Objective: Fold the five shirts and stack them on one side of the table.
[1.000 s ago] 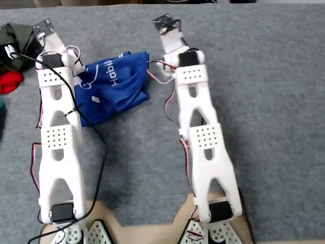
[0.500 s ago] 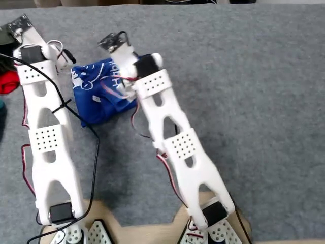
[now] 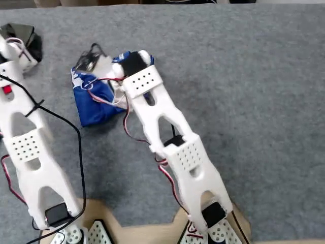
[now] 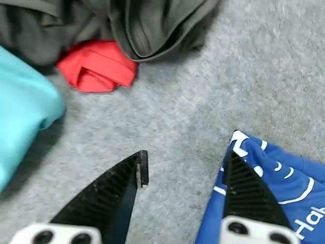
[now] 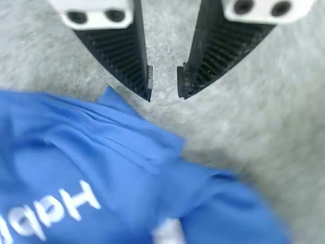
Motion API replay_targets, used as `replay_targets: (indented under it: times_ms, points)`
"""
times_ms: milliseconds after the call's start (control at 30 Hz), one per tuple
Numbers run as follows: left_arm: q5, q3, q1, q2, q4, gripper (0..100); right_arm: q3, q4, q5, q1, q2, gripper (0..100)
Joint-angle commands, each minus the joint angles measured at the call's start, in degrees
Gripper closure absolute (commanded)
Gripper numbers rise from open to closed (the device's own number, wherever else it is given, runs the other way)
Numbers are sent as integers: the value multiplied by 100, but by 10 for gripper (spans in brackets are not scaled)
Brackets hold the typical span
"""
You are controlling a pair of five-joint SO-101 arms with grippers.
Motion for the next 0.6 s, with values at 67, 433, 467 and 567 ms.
replay_targets:
  times_ms: [67, 433, 467, 567]
  points:
    - [-387, 1407, -378, -1253, 70, 809, 655, -255, 1741, -347, -655, 900]
    - [-1134, 4958, -923, -3310, 53, 810, 760, -1556, 1881, -154, -224, 900]
    - [-1204, 5116, -941, -3424, 53, 810, 760, -1688, 1873, -127, -198, 900]
    - [-1407, 5503, -1029, -3662, 53, 810, 760, -1873, 1873, -119, -171, 900]
